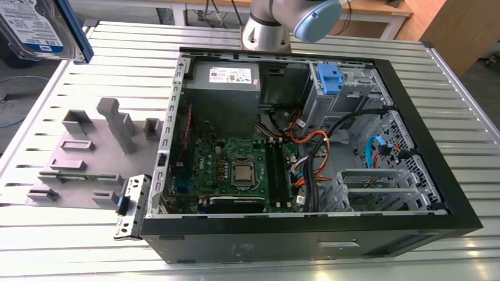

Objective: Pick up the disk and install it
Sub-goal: 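Pick up the disk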

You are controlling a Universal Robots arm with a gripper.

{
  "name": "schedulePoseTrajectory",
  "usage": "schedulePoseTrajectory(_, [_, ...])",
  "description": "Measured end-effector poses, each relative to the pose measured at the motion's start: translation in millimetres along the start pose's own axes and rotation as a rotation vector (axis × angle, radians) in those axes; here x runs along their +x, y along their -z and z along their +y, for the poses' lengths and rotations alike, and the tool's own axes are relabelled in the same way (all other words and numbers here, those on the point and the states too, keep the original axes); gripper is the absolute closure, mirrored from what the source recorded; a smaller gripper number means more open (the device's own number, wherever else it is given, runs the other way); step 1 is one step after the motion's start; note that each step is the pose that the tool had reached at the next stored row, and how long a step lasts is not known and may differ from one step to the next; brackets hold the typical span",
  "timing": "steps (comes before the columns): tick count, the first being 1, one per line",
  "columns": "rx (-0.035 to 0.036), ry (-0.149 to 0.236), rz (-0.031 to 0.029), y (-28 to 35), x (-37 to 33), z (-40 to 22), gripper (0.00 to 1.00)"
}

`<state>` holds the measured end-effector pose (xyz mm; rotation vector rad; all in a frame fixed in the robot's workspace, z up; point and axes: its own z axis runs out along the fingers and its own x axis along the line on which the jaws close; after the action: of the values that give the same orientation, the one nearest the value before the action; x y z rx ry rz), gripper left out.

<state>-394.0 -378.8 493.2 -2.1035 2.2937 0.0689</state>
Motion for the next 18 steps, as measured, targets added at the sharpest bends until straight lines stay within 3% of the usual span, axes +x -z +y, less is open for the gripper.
schedulePoseTrajectory(11, [-0.0001,0.0,0.0006,0.7,-0.2,-0.6,0.65])
schedulePoseTrajectory(18, [0.0001,0.0,0.0005,0.6,-0.7,-7.4,0.65])
